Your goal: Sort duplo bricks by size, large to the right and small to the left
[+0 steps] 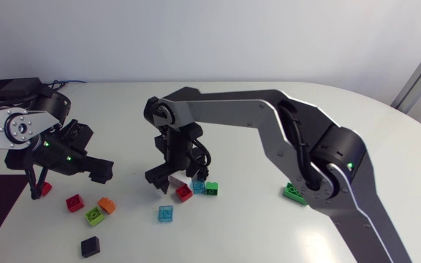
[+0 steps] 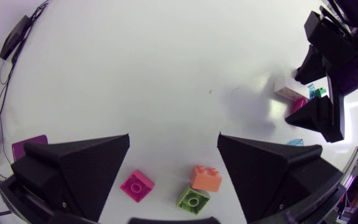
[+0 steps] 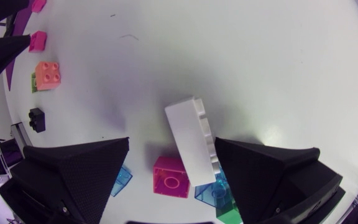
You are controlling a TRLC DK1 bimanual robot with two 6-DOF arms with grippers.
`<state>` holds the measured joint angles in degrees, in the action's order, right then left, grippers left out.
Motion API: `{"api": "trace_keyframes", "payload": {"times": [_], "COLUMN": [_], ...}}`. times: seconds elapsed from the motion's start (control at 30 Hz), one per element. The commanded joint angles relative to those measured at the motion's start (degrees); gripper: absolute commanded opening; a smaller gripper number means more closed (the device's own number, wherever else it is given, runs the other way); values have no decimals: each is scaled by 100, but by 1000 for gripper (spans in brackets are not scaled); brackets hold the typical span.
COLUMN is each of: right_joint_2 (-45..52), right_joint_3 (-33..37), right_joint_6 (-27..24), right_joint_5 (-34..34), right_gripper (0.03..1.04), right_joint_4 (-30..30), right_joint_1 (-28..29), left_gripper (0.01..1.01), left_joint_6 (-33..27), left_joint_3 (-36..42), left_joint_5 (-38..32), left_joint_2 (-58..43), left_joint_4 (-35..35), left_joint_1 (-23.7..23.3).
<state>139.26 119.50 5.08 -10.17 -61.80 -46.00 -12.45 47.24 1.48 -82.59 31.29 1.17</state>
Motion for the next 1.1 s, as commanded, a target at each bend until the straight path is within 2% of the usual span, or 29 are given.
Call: {"api": "trace_keyframes", "payload": {"times": [0.0, 0.07, 0.17, 0.23, 0.3, 0.43, 0.47, 0.63, 0.8, 0.93, 1.07], "right_joint_2": [198, 233, 233, 233, 207, 101, 75, -119, -488, -910, -1428], "right_joint_3": [170, 205, 284, 346, 354, 205, 152, -94, 214, 214, -314], "right_joint_6": [63, 89, 125, 177, 213, 292, 292, 327, 467, 485, 459], "right_joint_5": [95, 130, 139, 156, 156, 156, 156, 253, 349, 349, 358], "right_gripper": [980, 900, 839, 741, 551, 103, 44, 49, 49, 49, 49], "right_joint_4": [-174, -174, -166, -148, -69, 151, 186, 256, 212, 10, -25], "right_joint_1": [3, 29, 109, 179, 232, 320, 337, 460, 952, 1462, 1981], "left_gripper": [989, 989, 989, 989, 989, 989, 989, 989, 989, 989, 989], "left_joint_6": [-100, -100, -100, -100, -100, -100, -100, -100, -100, -56, 129], "left_joint_3": [-128, -119, -119, -119, -128, -154, -154, -163, 31, 294, 523], "left_joint_5": [72, 72, 81, 81, 107, 116, 116, 160, 178, 230, 230], "left_joint_2": [94, 85, 85, 85, 85, 85, 85, 85, 6, -91, -267], "left_joint_4": [26, 18, 18, 18, 18, 18, 18, 18, 18, 35, 44], "left_joint_1": [-47, -47, -55, -55, -55, -55, -55, -55, 15, 454, 1105]}}
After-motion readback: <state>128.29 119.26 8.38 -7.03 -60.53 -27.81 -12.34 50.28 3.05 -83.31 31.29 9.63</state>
